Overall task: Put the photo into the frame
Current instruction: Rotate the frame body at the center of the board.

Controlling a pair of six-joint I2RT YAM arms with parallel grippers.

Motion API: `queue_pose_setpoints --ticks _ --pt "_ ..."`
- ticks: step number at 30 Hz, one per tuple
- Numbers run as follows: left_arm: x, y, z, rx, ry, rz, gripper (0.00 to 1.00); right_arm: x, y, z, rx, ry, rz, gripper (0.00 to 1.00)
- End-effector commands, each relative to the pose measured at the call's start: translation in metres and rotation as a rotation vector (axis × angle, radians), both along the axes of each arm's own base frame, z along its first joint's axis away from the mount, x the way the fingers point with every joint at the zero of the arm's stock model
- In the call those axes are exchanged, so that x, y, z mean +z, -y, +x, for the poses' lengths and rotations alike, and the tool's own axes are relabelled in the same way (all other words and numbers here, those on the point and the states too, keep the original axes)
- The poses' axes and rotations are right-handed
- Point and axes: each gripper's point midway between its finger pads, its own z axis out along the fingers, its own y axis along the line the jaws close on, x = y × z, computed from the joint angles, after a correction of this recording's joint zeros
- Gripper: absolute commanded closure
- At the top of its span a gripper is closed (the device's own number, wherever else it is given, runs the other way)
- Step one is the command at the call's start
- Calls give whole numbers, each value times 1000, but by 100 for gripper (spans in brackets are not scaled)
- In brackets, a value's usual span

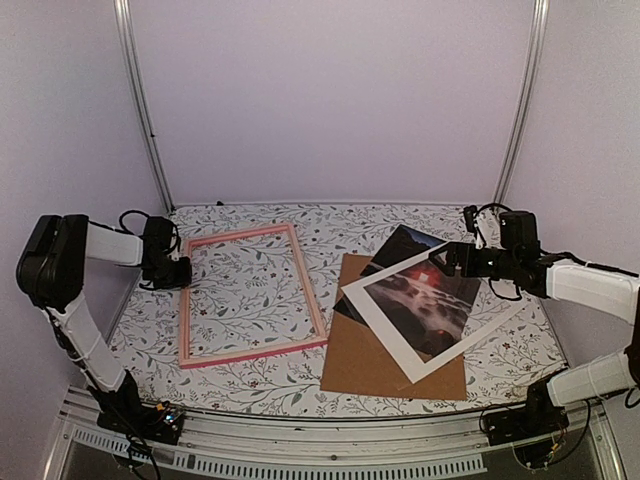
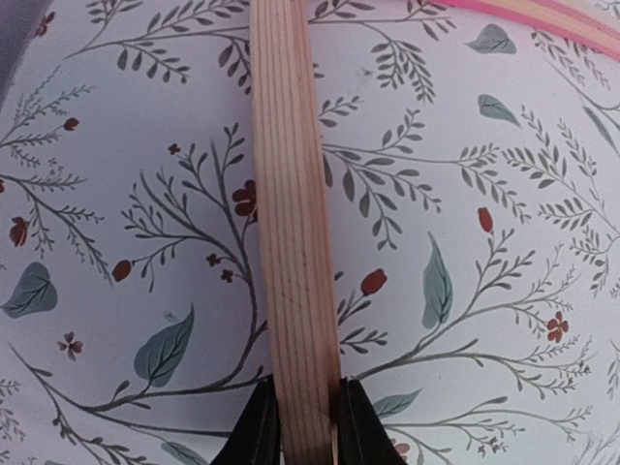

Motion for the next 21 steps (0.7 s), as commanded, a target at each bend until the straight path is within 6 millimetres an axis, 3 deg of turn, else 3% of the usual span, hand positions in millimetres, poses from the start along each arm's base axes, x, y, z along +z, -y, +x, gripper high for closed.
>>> queue_pose_setpoints --ticks 1,6,12,17,21 --pt "-8 14 6 -155 -35 -2 100 2 -2 3 -7 -23 -4 1" --pt "-5 15 20 -213 -26 27 100 -10 -1 0 -13 -85 -15 1" --pt "-6 37 38 -317 -3 -3 95 -25 3 3 -44 -165 -44 1" --pt "-11 60 44 -397 -8 -11 90 -49 20 8 -127 -262 -120 1" --pt "-8 75 44 -434 -2 2 84 -65 41 9 -176 -333 -84 1"
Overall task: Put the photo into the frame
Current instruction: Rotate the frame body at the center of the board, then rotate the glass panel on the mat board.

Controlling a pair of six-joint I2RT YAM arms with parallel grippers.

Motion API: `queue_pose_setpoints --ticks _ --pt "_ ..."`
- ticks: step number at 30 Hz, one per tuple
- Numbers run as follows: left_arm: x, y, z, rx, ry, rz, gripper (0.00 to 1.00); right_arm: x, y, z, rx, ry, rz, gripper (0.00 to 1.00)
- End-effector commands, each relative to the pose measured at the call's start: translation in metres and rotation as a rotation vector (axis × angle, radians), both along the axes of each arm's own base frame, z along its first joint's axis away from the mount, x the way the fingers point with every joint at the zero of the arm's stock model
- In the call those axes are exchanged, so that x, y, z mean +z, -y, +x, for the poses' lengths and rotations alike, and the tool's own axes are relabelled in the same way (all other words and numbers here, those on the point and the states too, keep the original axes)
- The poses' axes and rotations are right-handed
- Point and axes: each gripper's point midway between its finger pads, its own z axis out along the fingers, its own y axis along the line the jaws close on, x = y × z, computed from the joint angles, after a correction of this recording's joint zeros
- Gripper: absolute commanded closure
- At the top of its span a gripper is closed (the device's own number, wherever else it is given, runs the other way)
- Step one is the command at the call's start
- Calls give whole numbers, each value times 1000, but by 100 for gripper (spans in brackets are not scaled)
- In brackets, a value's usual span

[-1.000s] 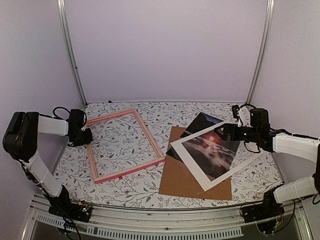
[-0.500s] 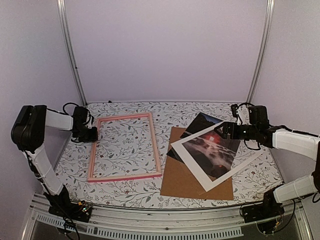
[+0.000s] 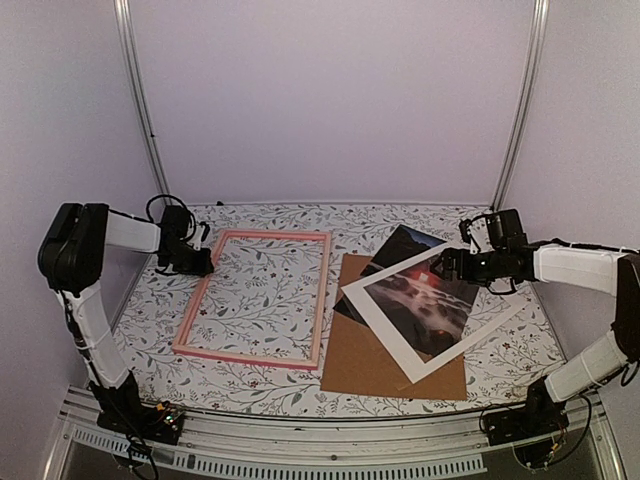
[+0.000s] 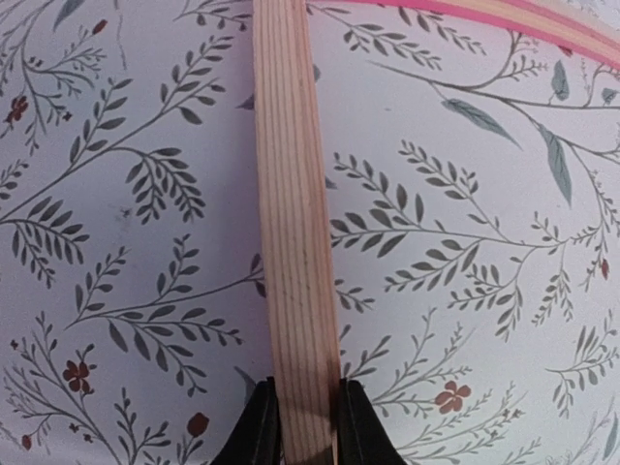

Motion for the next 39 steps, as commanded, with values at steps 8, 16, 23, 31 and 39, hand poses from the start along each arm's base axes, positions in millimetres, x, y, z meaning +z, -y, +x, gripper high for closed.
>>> queue_pose_setpoints --ticks 8,16,23,31,39 --pt "31 15 -10 -5 76 67 37 -38 94 -8 -342 -178 -47 1" --pt "93 11 -7 75 248 33 16 -55 161 -43 -623 -253 -77 1" --pt "123 46 -7 11 302 -32 14 -54 183 -66 -746 -250 -63 1" --pt "136 95 -8 -103 314 -154 13 -77 183 -84 -813 -307 20 1" --pt "135 162 -12 -242 295 -203 13 -87 167 -73 -758 -307 118 1"
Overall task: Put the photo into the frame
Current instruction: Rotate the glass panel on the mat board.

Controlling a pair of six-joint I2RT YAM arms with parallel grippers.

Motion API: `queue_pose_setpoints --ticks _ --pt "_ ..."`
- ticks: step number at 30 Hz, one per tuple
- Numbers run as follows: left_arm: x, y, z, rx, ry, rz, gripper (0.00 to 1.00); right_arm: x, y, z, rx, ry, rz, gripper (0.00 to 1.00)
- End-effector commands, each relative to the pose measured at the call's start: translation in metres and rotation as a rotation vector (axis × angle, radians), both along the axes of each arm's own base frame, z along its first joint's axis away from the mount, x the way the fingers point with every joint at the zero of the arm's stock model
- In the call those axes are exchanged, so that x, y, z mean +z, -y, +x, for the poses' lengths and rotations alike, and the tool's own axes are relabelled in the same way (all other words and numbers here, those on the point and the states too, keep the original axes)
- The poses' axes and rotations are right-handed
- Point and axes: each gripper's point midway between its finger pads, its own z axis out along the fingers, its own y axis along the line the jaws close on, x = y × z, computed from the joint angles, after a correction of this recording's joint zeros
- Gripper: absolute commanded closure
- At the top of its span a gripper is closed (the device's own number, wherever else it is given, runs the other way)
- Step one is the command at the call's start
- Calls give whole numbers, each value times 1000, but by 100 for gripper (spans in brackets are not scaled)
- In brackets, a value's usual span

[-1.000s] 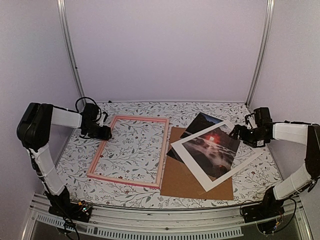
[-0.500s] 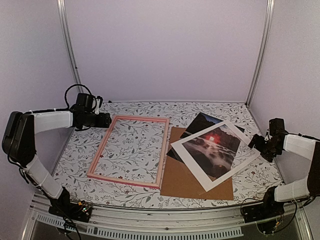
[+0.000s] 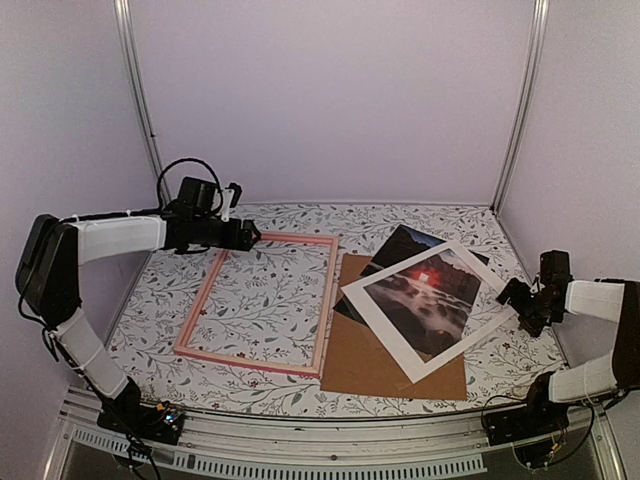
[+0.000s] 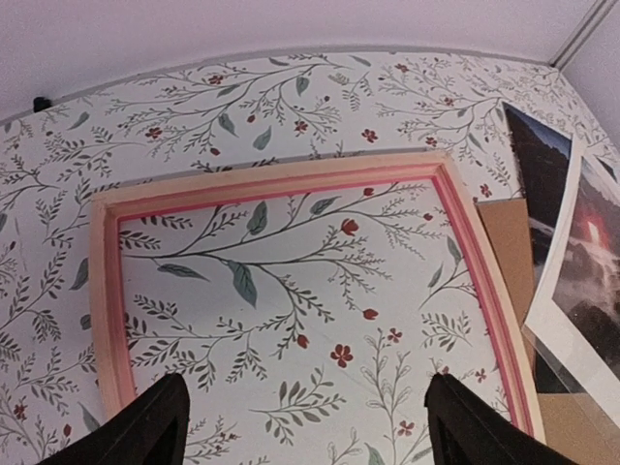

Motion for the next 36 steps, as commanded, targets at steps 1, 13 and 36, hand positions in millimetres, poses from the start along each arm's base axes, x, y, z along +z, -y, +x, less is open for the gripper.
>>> queue_pose_setpoints --ticks 1,13,36 --pt "4 52 -4 -123 1 -57 13 -9 -12 8 22 23 81 1" --pt "-28 204 -39 -461 -106 -130 14 -9 -13 66 165 69 72 1" --pt "-126 298 -48 -506 -256 60 17 -12 -19 134 283 82 52 1"
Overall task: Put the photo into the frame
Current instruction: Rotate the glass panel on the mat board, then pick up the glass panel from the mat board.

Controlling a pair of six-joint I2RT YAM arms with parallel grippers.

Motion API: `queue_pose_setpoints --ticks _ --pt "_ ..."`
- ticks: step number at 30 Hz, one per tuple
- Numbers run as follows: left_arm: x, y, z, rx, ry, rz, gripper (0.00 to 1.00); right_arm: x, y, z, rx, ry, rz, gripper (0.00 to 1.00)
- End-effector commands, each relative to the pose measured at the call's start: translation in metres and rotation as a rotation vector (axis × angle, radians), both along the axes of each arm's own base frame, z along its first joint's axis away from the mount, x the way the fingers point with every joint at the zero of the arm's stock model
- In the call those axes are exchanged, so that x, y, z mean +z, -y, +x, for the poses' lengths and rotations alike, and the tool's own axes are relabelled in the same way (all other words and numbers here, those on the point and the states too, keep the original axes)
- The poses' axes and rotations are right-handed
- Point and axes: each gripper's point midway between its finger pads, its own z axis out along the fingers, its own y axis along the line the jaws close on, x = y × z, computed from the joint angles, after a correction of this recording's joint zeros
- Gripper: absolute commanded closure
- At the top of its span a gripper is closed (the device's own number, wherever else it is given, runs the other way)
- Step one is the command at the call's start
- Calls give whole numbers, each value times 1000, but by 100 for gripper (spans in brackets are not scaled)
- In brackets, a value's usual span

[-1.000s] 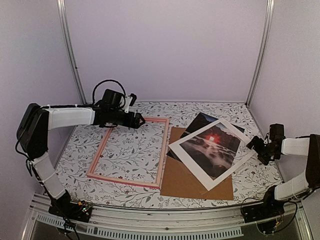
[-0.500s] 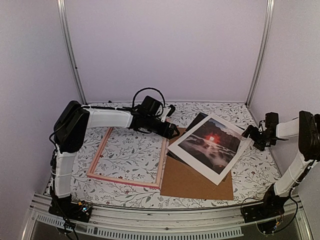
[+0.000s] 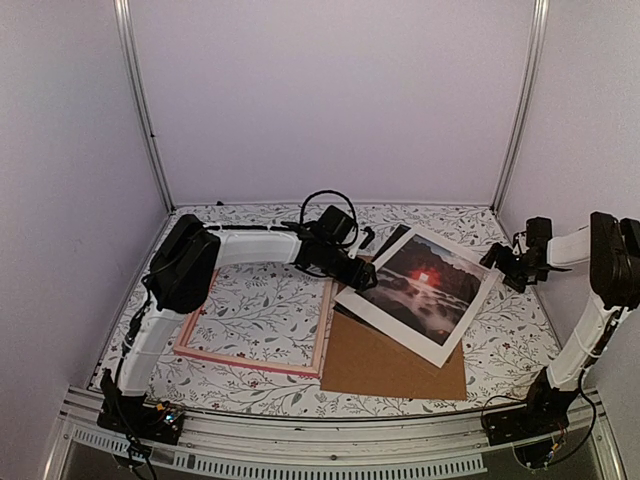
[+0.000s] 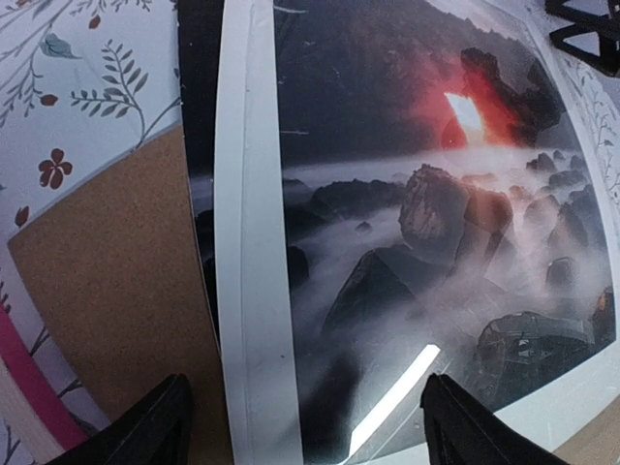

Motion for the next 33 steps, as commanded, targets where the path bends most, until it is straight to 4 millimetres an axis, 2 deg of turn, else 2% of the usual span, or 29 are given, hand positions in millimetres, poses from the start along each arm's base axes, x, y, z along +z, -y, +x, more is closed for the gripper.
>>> queue_pose_setpoints --ticks 1,8,11,15,20,25,28,33 --pt "-15 0 -15 -1 -33 62 18 -17 -16 -3 43 -60 34 1" --pt "-23 5 -48 -58 -92 63 28 -22 -30 6 86 -67 48 1" --pt "-29 -2 -66 -63 -125 67 33 -23 -32 6 94 -71 49 2" --pt "-26 -12 -89 -68 -156 48 37 -25 -35 5 105 -75 58 2" --pt "-25 -23 -128 -117 -191 37 39 -27 -37 2 114 -82 53 2" --pt "-11 -25 -163 -188 -228 -23 41 -29 -41 -5 121 -90 55 2" --pt "2 -28 -168 -193 -225 -56 41 -31 -43 -16 127 -101 56 3" --pt "20 -24 -146 -141 -141 -42 35 -25 -51 -36 142 -109 66 6"
